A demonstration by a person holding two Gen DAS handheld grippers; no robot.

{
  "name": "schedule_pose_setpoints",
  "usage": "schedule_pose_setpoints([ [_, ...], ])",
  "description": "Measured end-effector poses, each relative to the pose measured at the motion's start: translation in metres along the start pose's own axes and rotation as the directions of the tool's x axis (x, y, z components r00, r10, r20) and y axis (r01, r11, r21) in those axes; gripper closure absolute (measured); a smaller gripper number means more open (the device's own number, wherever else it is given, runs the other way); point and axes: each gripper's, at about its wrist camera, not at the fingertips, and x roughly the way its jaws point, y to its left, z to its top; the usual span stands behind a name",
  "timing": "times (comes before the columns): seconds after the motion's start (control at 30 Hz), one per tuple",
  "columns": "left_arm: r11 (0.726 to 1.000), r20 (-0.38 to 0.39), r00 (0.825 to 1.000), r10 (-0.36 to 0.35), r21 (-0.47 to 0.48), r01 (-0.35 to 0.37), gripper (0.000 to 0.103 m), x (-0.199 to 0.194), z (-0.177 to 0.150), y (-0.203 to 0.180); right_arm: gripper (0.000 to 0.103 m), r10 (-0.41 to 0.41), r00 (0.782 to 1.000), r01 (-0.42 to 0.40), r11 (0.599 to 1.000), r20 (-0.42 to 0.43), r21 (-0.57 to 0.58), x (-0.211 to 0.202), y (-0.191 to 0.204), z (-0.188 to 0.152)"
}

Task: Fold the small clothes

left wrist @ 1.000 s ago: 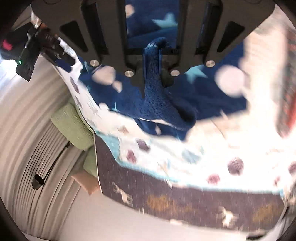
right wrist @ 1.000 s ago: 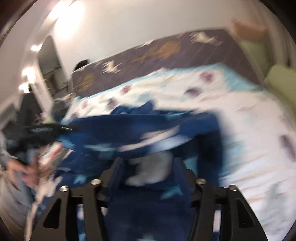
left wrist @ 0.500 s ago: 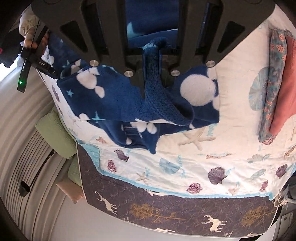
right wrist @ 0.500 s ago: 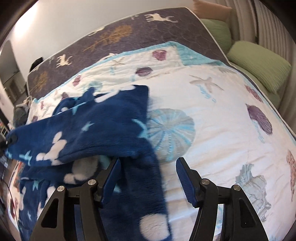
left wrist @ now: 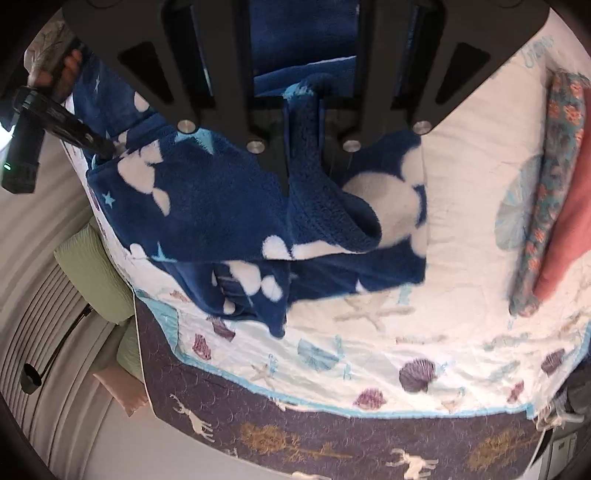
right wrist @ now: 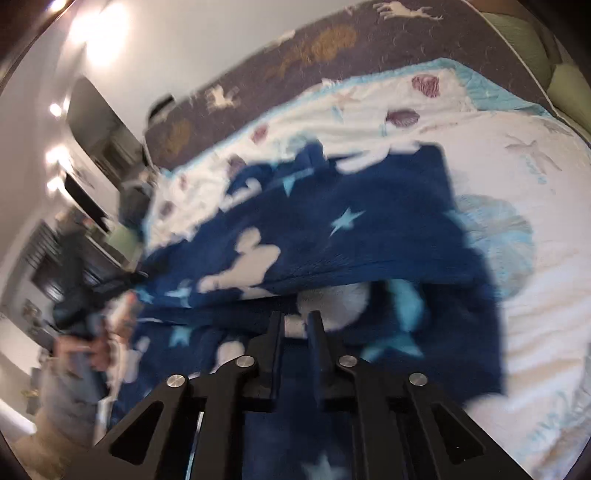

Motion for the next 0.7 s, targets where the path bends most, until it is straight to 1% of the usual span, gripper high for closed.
schedule_pose_setpoints([
  [0.03,1.000,0.013,1.000,0.018,0.010,-0.018,0.091,-0.003,0.002,-0.001,0.091,-0.097,0.995,0.096,0.995,0.035,0.041,0.005,-0.008,0.004],
  [0.07,0.999,0.023,0.999,0.044,0.023,-0.045,0.091,-0.006,0.003,-0.001,0.098,-0.182,0.982,0.175,0.977,0.049,0.119,0.005,-0.021,0.006],
  [0.1,0.998,0.026,0.998,0.059,0.035,-0.059,0.091,-0.006,0.003,-0.002,0.101,-0.201,0.978,0.187,0.961,0.054,0.203,0.003,-0.036,0.007],
  [0.13,0.996,0.022,0.998,0.066,0.051,-0.067,0.091,-0.005,0.002,-0.001,0.102,-0.177,0.982,0.148,0.934,0.064,0.325,-0.006,-0.056,0.004],
  [0.17,0.995,0.013,0.997,0.075,0.064,-0.076,0.091,-0.002,0.001,0.000,0.102,-0.168,0.984,0.136,0.923,0.061,0.360,-0.010,-0.062,0.002],
  [0.23,0.992,-0.007,0.995,0.101,0.079,-0.100,0.091,0.007,-0.003,0.003,0.102,-0.206,0.977,0.175,0.920,0.054,0.351,-0.024,-0.064,-0.004],
  [0.27,0.991,-0.016,0.994,0.109,0.080,-0.108,0.091,0.012,-0.006,0.006,0.098,-0.274,0.960,0.244,0.917,0.054,0.315,-0.035,-0.059,-0.008],
  [0.3,0.991,-0.023,0.994,0.110,0.078,-0.108,0.089,0.015,-0.007,0.007,0.098,-0.313,0.948,0.284,0.913,0.055,0.294,-0.042,-0.059,-0.010],
  [0.33,0.991,-0.033,0.993,0.113,0.072,-0.110,0.087,0.018,-0.011,0.010,0.098,-0.317,0.947,0.289,0.916,0.060,0.278,-0.050,-0.061,-0.012],
  [0.4,0.990,-0.039,0.991,0.128,0.060,-0.125,0.084,0.017,-0.015,0.013,0.097,-0.297,0.954,0.272,0.921,0.051,0.278,-0.061,-0.066,-0.012],
  [0.43,0.989,-0.031,0.990,0.136,0.055,-0.134,0.082,0.014,-0.015,0.013,0.095,-0.292,0.954,0.265,0.927,0.065,0.267,-0.069,-0.065,-0.008],
  [0.47,0.988,-0.021,0.989,0.145,0.052,-0.144,0.081,0.010,-0.015,0.013,0.095,-0.292,0.952,0.264,0.934,0.089,0.242,-0.073,-0.060,-0.003],
  [0.53,0.988,0.018,0.988,0.151,0.037,-0.152,0.078,-0.005,-0.010,0.010,0.094,-0.287,0.947,0.267,0.952,0.142,0.147,-0.076,-0.046,0.010],
  [0.57,0.989,0.039,0.989,0.145,0.034,-0.146,0.077,-0.011,-0.008,0.008,0.094,-0.257,0.952,0.245,0.966,0.166,0.088,-0.074,-0.035,0.020],
  [0.6,0.991,0.065,0.989,0.131,0.030,-0.133,0.072,-0.018,-0.005,0.004,0.093,-0.225,0.959,0.218,0.974,0.174,0.055,-0.070,-0.023,0.026],
  [0.67,0.995,0.100,0.991,0.092,0.033,-0.095,0.066,-0.025,0.001,-0.007,0.087,-0.148,0.974,0.146,0.989,0.171,0.022,-0.055,-0.009,0.042],
  [0.7,0.997,0.106,0.992,0.064,0.042,-0.068,0.061,-0.023,0.003,-0.015,0.086,-0.122,0.979,0.119,0.993,0.161,0.027,-0.045,-0.005,0.049],
])
